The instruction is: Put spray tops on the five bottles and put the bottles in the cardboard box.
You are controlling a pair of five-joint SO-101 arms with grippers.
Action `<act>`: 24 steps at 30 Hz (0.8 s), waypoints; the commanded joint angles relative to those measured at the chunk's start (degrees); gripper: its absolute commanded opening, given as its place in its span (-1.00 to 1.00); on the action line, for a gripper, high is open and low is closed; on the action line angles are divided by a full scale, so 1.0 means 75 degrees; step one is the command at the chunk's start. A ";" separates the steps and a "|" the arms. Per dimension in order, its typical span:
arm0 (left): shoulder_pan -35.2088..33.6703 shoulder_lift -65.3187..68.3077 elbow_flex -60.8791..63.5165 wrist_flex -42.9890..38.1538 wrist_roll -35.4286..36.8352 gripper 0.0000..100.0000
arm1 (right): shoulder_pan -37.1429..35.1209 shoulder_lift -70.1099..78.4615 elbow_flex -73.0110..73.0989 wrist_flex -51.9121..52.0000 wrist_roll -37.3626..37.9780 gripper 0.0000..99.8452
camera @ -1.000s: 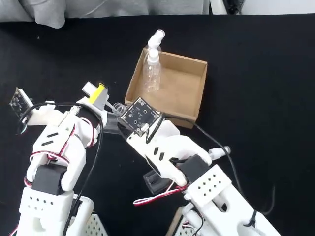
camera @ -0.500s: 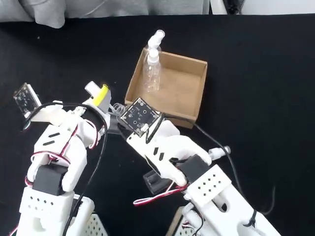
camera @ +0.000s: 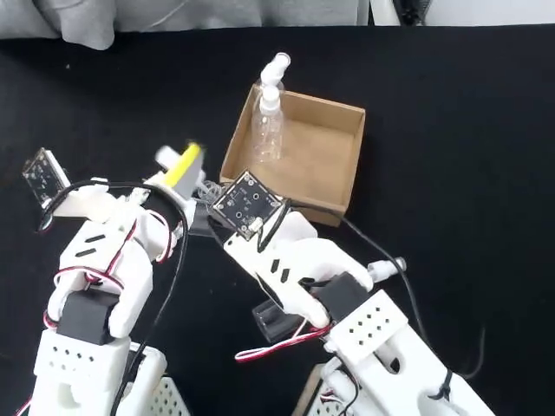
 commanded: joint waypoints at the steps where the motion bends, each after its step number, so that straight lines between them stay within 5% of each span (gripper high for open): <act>1: 0.0041 -0.0082 -0.0111 0.0188 0.0305 -0.45 | 0.0211 -0.0358 -0.0064 -0.0316 0.0035 -0.89; 24: 0.0182 -0.1770 0.0147 0.0082 0.0504 -0.45 | 0.0223 -0.0358 0.0053 -0.0481 -0.0328 -0.89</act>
